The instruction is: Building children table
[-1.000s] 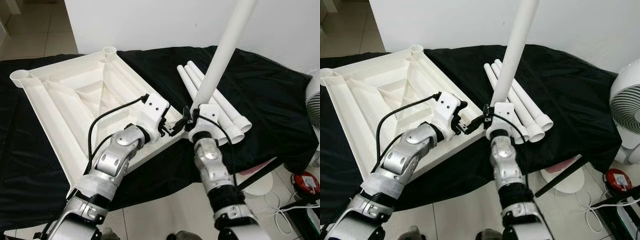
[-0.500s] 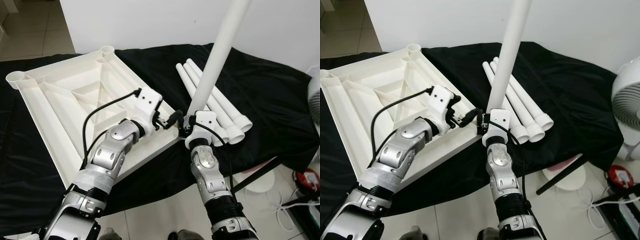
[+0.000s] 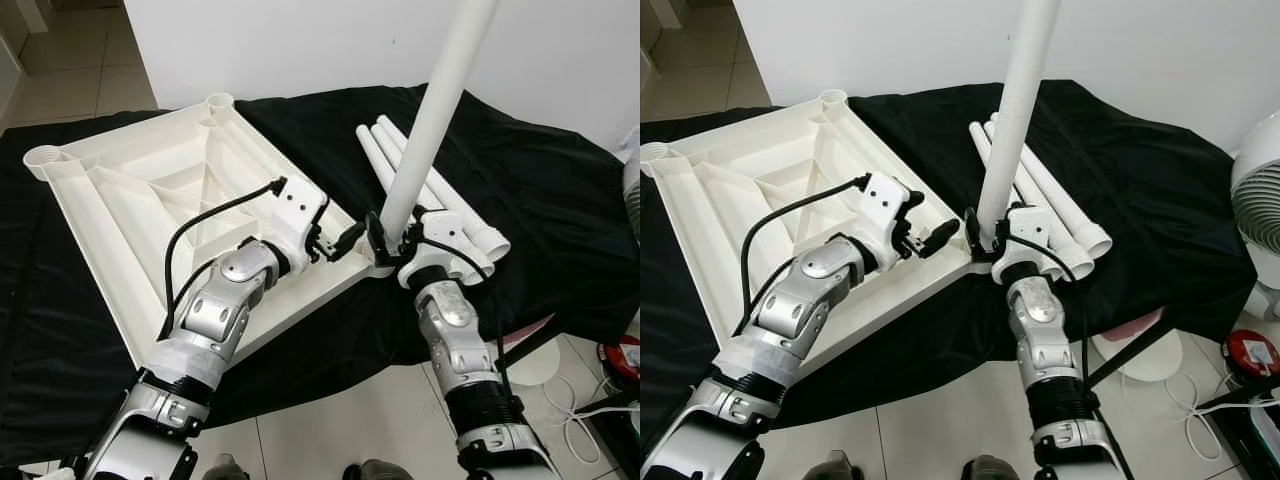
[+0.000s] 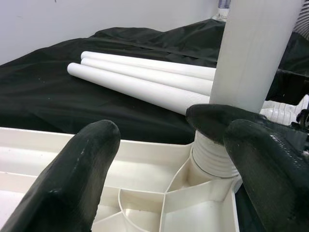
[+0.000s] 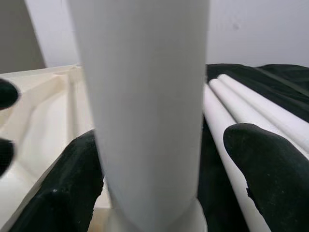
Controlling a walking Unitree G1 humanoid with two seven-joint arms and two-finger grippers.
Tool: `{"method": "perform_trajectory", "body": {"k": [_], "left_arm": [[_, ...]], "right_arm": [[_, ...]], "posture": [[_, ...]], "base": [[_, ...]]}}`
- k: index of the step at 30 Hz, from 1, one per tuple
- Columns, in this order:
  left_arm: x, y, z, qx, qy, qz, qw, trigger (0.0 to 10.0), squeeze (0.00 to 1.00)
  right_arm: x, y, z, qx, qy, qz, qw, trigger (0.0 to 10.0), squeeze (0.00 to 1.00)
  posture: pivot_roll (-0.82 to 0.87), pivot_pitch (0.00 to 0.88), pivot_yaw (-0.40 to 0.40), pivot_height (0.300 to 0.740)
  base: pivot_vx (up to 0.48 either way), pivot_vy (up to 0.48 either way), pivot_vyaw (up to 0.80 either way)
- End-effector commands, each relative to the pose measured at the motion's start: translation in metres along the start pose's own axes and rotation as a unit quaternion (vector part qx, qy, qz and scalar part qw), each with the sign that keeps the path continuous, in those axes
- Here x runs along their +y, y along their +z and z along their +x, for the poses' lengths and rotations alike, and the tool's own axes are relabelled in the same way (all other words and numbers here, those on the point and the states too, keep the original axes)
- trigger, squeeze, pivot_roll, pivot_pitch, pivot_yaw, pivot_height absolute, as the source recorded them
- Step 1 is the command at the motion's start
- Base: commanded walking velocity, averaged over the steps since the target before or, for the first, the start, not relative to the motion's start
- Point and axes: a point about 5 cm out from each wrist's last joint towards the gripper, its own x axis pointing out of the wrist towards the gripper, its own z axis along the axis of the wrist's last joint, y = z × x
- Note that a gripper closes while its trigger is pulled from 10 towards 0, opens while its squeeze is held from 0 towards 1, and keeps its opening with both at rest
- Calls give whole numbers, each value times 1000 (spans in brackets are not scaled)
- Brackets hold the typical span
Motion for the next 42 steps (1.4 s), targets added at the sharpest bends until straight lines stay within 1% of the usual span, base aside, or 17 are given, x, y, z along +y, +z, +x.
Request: {"method": "perform_trajectory", "body": {"k": [1,3,5,9,12,15,16,17,18,19,24,28,34,35,36,37,42], "left_arm": [[-8,2,0,0,-51,12,999,10000,0],[-15,-1,-2,2,-64,10,998,10000,0],[-16,-2,-3,2,-67,10,998,10000,0],[-25,-9,-9,11,-85,9,996,10000,0],[-27,-11,-11,15,-88,13,996,10000,0],[-31,-11,-17,12,-106,5,994,10000,0],[-32,-10,-20,9,-113,4,994,10000,0],[-32,-10,-20,9,-113,4,994,10000,0],[-33,-10,-22,8,-118,0,993,10000,0],[-34,-10,-24,8,-123,-1,992,10000,0],[-32,-10,-26,12,-119,4,993,10000,0],[-32,-11,-26,14,-115,9,993,10000,0],[-30,-12,-25,18,-111,15,994,10000,0],[-29,-12,-25,18,-109,16,994,10000,0],[-28,-11,-24,17,-106,16,994,10000,0],[-28,-10,-23,14,-101,15,995,10000,0],[-28,-9,-21,12,-99,14,995,10000,0]], "right_arm": [[1,-2,0,9,31,2,999,10000,0],[-3,-5,0,18,67,-11,997,10000,0],[-3,-5,1,21,75,-14,997,10000,0],[-5,-8,8,42,156,-49,986,10000,0],[-7,-8,9,44,163,-53,984,10000,0],[-12,-8,14,53,182,-54,980,10000,0],[-15,-7,17,58,189,-57,979,4784,0],[-15,-7,17,58,189,-57,979,4784,0],[-17,-7,18,61,196,-58,977,2863,0],[-19,-6,20,63,199,-57,976,0,0],[-22,-7,21,69,205,-62,974,0,0],[-22,-10,19,74,214,-53,973,0,0],[-21,-15,14,76,196,-22,977,0,0],[-19,-17,13,77,181,-14,980,3451,0],[-18,-19,13,79,160,-6,984,10000,0],[-16,-21,13,83,126,-4,989,10000,0],[-14,-22,14,81,85,-6,993,10000,0]], "posture": [[-8,0,14,740],[-5,0,9,740],[-5,0,9,740],[6,0,-9,740],[6,0,-9,740],[21,0,-17,740],[30,0,-24,740],[30,0,-24,740],[33,0,-27,740],[33,0,-27,740],[38,0,-28,740],[39,0,-25,740],[28,0,-26,740],[25,0,-29,740],[22,0,-31,740],[22,0,-31,740],[19,0,-31,740]], "base": [[0,0,0],[0,0,0],[0,0,0],[0,0,0],[0,0,0],[0,0,0],[0,0,0],[0,0,0],[0,0,0],[0,0,0],[0,0,0],[0,0,0],[0,0,0],[0,0,0],[0,0,0],[0,0,0],[0,0,0]]}}
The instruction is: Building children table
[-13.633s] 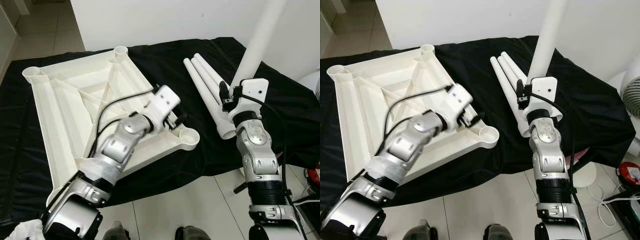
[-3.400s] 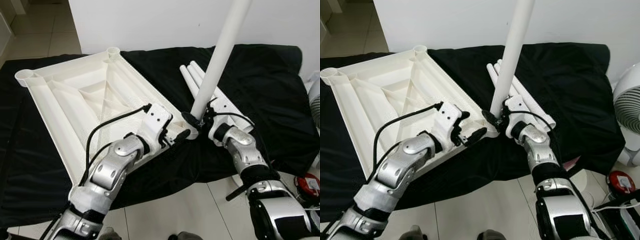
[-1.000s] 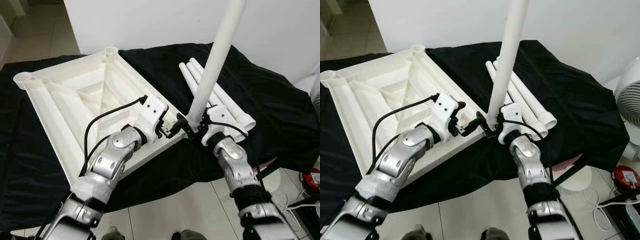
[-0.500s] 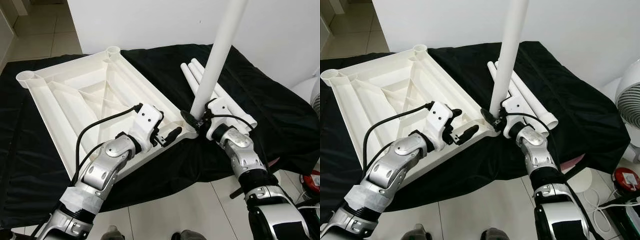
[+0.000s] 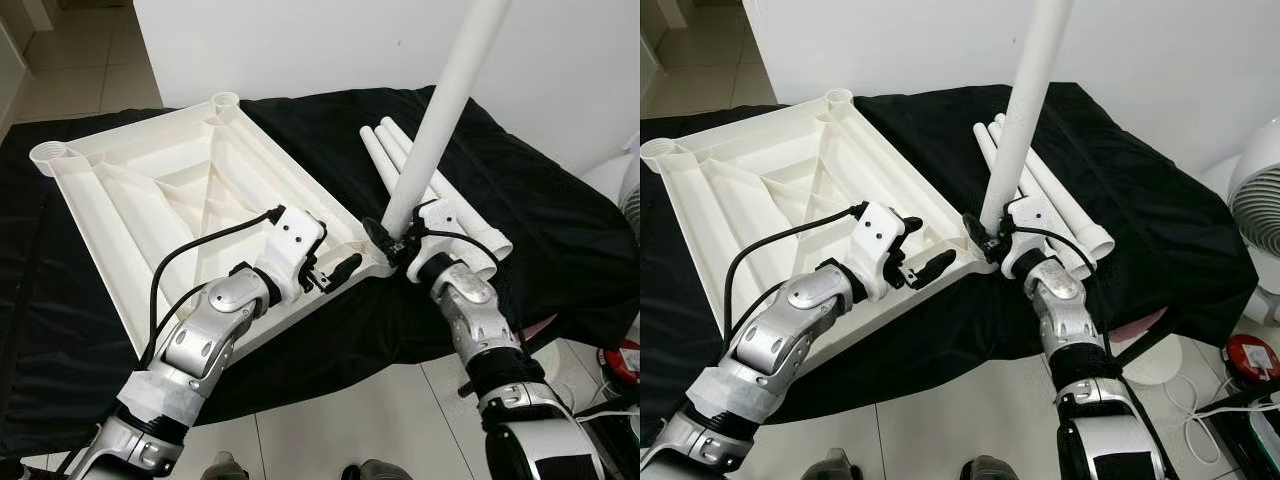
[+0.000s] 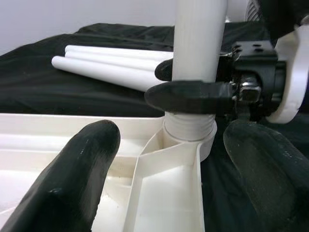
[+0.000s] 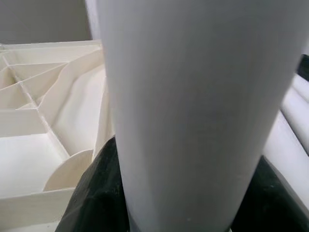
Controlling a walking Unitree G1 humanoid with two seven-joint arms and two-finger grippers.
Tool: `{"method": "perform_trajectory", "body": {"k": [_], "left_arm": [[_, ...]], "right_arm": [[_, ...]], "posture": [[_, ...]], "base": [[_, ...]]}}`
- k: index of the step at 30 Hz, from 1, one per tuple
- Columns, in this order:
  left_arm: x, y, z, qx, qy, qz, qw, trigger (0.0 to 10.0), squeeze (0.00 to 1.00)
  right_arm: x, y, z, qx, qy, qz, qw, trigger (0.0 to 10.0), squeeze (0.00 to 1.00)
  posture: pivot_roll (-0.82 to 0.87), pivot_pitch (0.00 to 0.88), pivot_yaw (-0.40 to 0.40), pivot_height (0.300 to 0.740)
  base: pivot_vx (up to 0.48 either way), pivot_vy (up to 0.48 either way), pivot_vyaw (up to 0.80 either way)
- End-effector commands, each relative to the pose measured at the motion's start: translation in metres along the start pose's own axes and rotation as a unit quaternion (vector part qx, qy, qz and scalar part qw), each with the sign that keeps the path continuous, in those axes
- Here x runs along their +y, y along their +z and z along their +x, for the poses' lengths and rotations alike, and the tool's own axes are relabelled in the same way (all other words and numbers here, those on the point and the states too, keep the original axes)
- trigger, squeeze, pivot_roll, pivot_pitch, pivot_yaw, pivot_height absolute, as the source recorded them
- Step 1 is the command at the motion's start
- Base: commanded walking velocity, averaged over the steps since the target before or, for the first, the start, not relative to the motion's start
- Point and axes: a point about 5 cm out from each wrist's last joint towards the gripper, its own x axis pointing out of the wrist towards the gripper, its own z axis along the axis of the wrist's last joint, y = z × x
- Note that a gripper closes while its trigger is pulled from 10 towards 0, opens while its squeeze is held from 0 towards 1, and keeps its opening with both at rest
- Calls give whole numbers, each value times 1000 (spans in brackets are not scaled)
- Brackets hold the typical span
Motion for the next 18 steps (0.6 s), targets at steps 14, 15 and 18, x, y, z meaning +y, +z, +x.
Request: {"method": "perform_trajectory", "body": {"k": [14,15,18], "left_arm": [[-10,-1,2,2,-60,-1,998,10000,0],[-11,-1,3,2,-61,-1,998,10000,0],[-11,-1,3,1,-61,-1,998,10000,0]], "right_arm": [[31,-7,2,39,-277,55,958,10000,0],[35,-6,4,37,-267,55,961,10000,0],[39,-6,7,37,-255,56,965,10000,0]], "posture": [[20,0,-34,740],[19,0,-34,740],[19,0,-34,740]], "base": [[0,0,0],[0,0,0],[0,0,0]]}}
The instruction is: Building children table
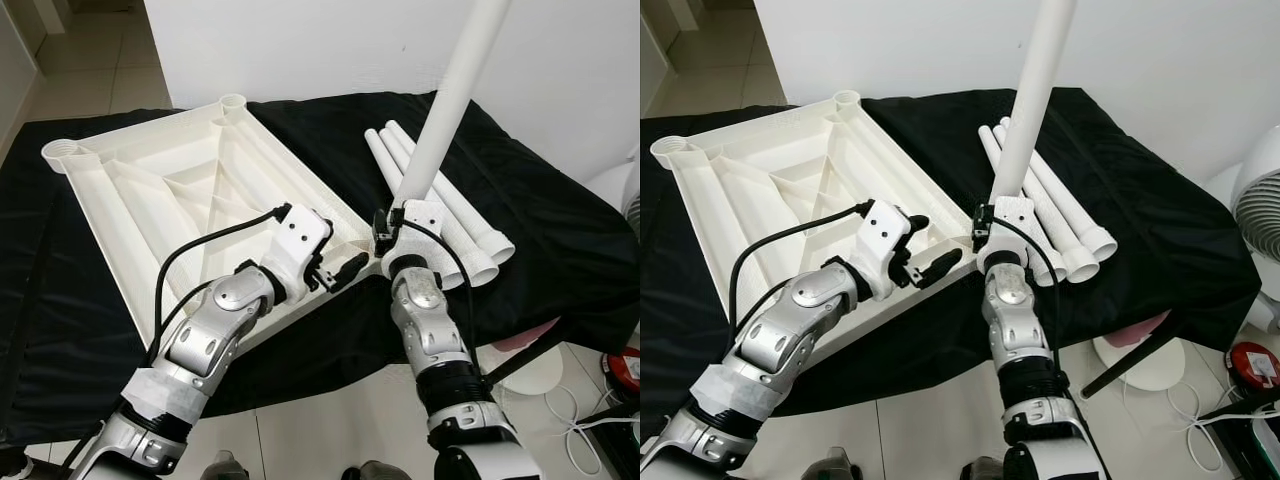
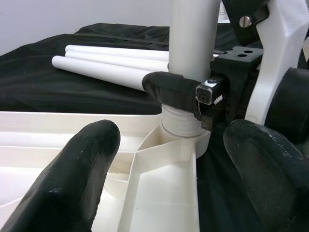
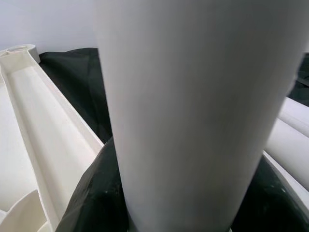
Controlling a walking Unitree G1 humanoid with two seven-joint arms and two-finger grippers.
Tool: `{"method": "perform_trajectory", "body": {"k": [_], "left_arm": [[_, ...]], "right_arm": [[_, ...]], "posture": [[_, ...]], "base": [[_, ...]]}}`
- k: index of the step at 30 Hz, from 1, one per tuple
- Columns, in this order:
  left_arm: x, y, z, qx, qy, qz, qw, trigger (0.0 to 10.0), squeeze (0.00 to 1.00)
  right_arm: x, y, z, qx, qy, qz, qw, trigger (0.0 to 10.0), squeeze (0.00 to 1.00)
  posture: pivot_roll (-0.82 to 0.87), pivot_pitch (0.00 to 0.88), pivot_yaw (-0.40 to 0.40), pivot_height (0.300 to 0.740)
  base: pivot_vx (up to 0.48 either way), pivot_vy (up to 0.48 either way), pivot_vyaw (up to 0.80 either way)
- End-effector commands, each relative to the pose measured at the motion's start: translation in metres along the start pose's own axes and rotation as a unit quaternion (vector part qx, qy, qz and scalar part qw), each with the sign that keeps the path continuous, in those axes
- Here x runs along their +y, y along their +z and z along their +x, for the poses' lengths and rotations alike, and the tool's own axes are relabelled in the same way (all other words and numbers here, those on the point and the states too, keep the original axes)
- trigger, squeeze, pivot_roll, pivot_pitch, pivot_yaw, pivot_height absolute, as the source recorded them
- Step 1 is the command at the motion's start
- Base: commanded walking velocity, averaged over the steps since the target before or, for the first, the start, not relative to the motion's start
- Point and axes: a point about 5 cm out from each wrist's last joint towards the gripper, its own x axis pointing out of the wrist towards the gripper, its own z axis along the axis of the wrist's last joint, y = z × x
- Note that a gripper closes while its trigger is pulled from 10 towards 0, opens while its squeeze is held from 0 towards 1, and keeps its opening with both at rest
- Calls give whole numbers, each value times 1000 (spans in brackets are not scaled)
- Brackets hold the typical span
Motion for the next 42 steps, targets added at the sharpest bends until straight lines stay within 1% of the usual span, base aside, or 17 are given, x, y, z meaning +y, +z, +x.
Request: {"method": "perform_trajectory", "body": {"k": [1,5,6,7,17,19,23,24,25,26,28,30,31,32,34,37,42], "left_arm": [[-7,-1,1,2,-53,0,999,10000,0],[-9,-1,1,1,-56,-4,998,10000,0],[-10,-1,1,1,-56,-5,998,10000,0],[-10,-1,1,1,-56,-5,998,10000,0],[-14,-1,2,-2,-60,-7,998,10000,0],[-15,-1,3,-3,-61,-8,998,10000,0],[-15,-1,3,-3,-62,-8,998,10000,0],[-15,-1,3,-3,-62,-8,998,10000,0],[-15,-1,3,-3,-63,-8,998,10000,0],[-15,-1,3,-3,-63,-8,998,10000,0],[-14,0,3,-3,-64,-5,998,10000,0],[-14,0,3,-3,-64,-5,998,10000,0],[-14,0,3,-3,-65,-3,998,10000,0],[-14,0,3,-3,-65,-3,998,10000,0],[-14,2,4,-5,-70,-3,998,10000,0],[-17,1,5,-2,-75,-2,997,10000,0],[-16,2,6,-2,-75,1,997,10000,0]], "right_arm": [[1,-10,-4,27,-4,3,1000,10000,0],[-4,-2,-6,-6,17,21,1000,10000,0],[-6,-2,-7,-10,17,23,1000,10000,67],[-6,-2,-8,-11,23,22,999,10000,1000],[-5,5,-14,-27,50,16,998,10000,1000],[-12,2,-14,-20,55,6,998,10000,1000],[-15,1,-14,-17,57,2,998,10000,1000],[-18,0,-14,-12,78,-1,997,10000,0],[-21,-1,-14,-10,106,-3,994,10000,0],[-21,-1,-14,-10,106,-3,994,10000,0],[-26,-2,-13,-6,166,-30,986,10000,0],[-26,-2,-13,-6,166,-30,986,10000,0],[-29,-2,-12,-6,190,-51,980,10000,0],[-29,-2,-12,-6,190,-51,980,10000,0],[-34,-1,-6,-1,226,-77,971,10000,0],[-37,-2,3,12,267,-97,959,10000,0],[-38,-1,12,15,281,-118,952,10000,0]], "posture": [[19,0,-34,740],[19,0,-35,740],[19,0,-35,740],[19,0,-35,740],[11,0,-45,740],[10,0,-46,740],[10,0,-46,740],[10,0,-46,740],[9,0,-45,740],[9,0,-45,740],[10,0,-44,740],[10,0,-44,740],[10,0,-40,740],[10,0,-40,740],[14,0,-37,740],[15,0,-31,740],[20,0,-31,740]], "base": [[0,0,0],[0,0,0],[0,0,0],[0,0,0],[0,0,0],[0,0,0],[0,0,0],[0,0,0],[0,0,0],[0,0,0],[0,0,0],[0,0,0],[0,0,0],[0,0,0],[0,0,0],[0,0,0],[0,0,0]]}}
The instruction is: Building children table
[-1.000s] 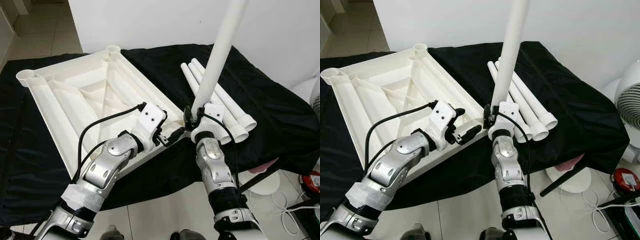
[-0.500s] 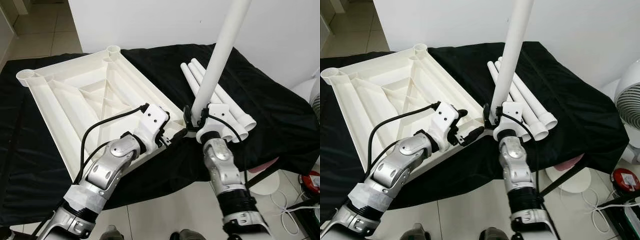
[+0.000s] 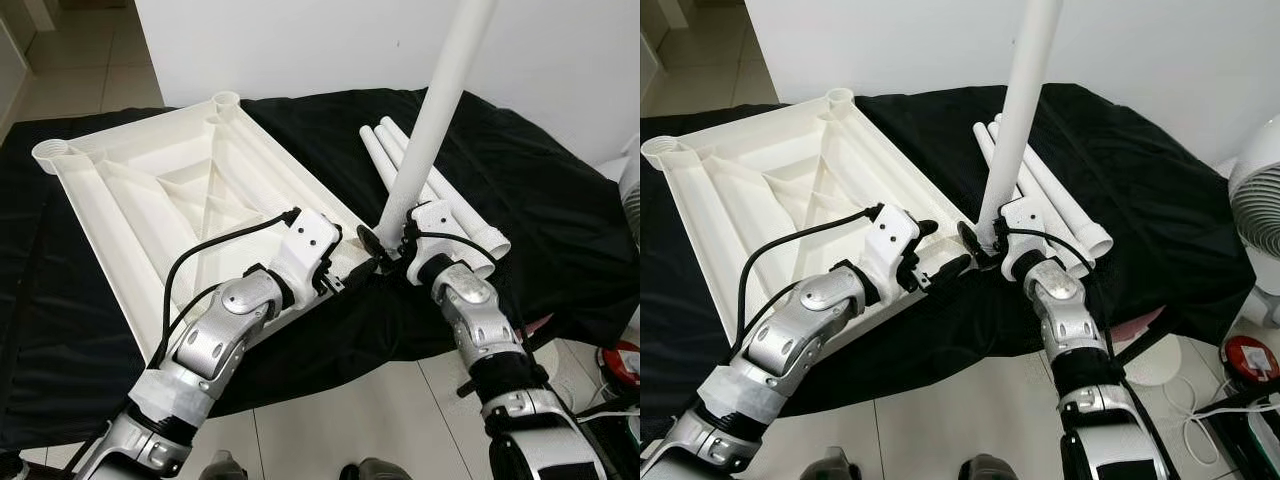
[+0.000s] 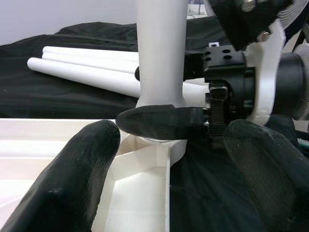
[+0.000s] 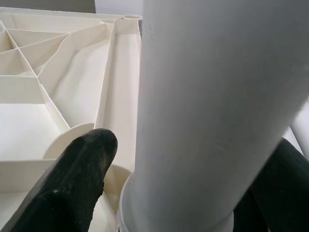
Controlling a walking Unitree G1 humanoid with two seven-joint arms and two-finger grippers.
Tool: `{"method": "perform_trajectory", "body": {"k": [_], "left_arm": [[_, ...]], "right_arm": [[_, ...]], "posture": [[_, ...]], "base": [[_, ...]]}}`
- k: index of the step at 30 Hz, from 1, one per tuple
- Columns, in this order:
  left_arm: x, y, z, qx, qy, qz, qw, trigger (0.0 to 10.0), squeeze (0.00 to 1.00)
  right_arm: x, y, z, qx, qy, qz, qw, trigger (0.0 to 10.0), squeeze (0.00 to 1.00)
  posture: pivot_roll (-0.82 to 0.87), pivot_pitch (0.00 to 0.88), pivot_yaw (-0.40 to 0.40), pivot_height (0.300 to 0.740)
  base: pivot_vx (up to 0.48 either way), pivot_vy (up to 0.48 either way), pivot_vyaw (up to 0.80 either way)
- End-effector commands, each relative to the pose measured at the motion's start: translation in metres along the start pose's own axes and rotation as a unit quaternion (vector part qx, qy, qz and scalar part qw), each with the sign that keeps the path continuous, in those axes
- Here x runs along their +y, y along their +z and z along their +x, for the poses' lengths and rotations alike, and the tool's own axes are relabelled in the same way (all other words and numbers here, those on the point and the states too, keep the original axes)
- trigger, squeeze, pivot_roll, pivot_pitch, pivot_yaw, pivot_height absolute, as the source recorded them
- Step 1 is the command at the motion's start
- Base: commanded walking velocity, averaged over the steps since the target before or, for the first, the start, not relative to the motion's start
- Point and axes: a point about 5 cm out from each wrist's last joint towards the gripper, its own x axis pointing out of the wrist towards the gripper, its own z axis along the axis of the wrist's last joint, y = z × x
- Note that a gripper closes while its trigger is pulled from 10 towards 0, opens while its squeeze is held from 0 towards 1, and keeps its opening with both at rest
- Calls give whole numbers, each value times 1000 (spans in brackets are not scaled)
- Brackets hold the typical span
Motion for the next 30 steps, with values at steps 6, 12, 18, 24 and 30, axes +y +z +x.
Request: {"method": "perform_trajectory", "body": {"k": [6,12,18,24,30], "left_arm": [[-4,4,3,1,-53,13,998,10000,0],[-5,3,2,0,-53,13,999,10000,0],[-5,4,3,-1,-51,13,999,10000,0],[-5,3,2,0,-49,11,999,10000,0],[-5,3,2,1,-49,9,999,10000,0]], "right_arm": [[-5,1,7,12,43,-27,999,10000,0],[-7,4,12,11,71,-40,997,3098,0],[-11,3,12,18,88,-44,995,0,0],[-12,-9,6,38,79,-33,996,0,0],[-12,-18,3,53,32,-10,998,10000,0]], "posture": [[28,0,-32,740],[30,0,-34,740],[31,0,-38,740],[31,0,-39,740],[24,0,-35,740]], "base": [[0,0,0],[0,0,0],[0,0,0],[0,0,0],[0,0,0]]}}
